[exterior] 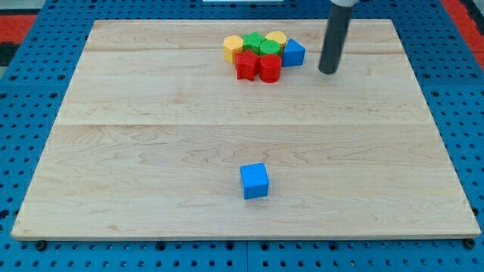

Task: Move the blue cube towards the top

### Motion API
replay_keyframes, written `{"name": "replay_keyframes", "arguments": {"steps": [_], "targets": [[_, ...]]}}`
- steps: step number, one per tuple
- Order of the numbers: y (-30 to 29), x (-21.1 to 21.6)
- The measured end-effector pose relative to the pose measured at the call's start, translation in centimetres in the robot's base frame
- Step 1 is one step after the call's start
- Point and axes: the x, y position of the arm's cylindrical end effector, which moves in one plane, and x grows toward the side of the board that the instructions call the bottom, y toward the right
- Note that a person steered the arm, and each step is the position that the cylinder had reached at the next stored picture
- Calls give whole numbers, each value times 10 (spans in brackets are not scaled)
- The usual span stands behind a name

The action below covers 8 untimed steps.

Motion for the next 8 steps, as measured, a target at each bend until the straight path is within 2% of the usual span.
{"name": "replay_keyframes", "arguments": {"steps": [3, 5, 6, 8], "targets": [[3, 153], [-87, 241], [-137, 230], [-114, 136]]}}
